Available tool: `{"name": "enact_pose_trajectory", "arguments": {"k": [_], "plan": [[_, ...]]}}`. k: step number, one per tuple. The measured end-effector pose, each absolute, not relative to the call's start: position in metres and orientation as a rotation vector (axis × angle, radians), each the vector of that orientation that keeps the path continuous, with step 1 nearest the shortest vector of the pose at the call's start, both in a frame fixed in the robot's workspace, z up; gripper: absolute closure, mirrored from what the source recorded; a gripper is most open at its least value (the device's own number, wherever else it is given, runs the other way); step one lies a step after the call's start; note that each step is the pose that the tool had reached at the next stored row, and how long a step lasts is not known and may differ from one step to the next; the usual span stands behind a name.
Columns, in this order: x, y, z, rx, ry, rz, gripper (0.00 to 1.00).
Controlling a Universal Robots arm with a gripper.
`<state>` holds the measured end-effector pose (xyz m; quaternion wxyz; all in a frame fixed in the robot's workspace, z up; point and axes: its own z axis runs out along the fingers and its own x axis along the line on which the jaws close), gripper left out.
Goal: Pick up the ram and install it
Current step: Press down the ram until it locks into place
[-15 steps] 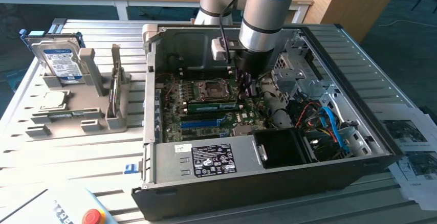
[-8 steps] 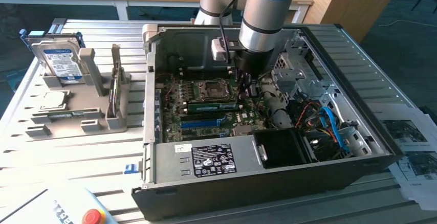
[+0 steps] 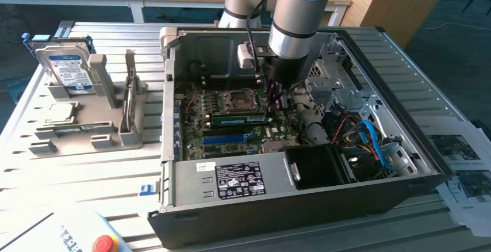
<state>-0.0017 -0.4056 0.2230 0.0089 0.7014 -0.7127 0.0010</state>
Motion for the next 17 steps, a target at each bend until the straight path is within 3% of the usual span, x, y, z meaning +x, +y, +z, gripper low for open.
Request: {"name": "enact_pose_trajectory", "arguments": {"k": [17], "plan": [[-0.0017, -0.4056, 0.2270, 2.191, -2.227, 0.003, 0.90]]}}
